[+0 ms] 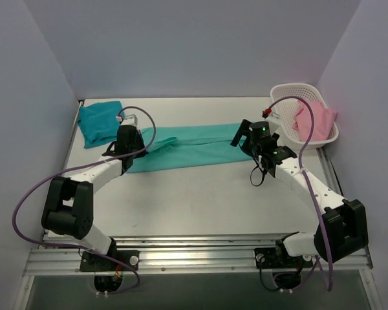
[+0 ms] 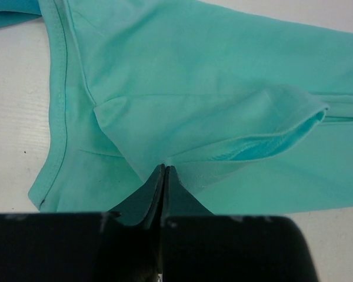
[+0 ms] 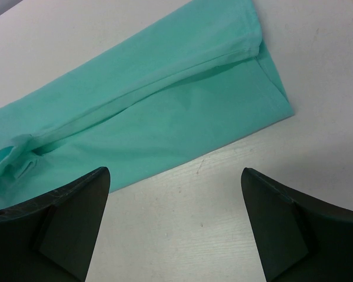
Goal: Fold and stack the t-shirts
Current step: Fold the tshirt
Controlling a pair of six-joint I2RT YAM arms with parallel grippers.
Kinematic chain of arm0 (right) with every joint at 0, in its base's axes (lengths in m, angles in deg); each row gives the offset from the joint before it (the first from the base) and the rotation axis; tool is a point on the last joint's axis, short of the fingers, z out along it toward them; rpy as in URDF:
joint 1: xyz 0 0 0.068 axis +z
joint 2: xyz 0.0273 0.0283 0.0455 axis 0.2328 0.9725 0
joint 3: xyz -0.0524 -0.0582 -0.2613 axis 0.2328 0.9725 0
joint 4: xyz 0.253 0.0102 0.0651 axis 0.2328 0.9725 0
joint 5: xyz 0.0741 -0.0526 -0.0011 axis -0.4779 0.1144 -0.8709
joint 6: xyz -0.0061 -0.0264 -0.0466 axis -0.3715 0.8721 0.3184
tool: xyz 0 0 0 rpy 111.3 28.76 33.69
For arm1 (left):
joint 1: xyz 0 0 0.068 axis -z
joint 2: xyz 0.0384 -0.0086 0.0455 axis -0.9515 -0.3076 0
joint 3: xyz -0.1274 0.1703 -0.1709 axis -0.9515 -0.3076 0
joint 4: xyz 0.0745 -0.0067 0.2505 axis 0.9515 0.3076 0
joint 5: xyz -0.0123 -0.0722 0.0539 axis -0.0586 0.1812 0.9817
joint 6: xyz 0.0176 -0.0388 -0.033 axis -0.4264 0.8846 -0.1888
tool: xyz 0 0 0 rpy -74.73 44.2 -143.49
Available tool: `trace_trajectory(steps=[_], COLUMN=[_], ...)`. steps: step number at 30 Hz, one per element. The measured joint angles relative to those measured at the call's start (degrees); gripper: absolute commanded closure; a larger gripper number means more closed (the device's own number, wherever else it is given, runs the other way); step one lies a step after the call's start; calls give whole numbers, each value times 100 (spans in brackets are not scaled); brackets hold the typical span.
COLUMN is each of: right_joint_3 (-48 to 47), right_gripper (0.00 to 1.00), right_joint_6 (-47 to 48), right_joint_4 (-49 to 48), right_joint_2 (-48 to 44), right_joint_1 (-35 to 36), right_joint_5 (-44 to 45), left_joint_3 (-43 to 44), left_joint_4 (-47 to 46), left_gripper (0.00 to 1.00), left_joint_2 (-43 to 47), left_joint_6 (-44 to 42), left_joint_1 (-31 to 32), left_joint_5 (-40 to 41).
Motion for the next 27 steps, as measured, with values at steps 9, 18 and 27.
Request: trace_trajectory(steps=[9,18,27], right_joint_3=[0,9,-90], right_gripper=[11,11,9], right_joint_6=[24,83,98], right_joint_4=[101,157,208], right_joint_2=[-20,-20,83], right_joint_1=[85,85,111], right_joint_5=[-2,0,9], left_joint_3=[-302,-398,-627], left_joint_4=[26,717,1158], left_gripper=[93,46,20], left_joint_2=[243,238,776], left_joint_6=[177,907,1506], left_joint_1=[101,404,748], left_joint_5=[367,734,1043])
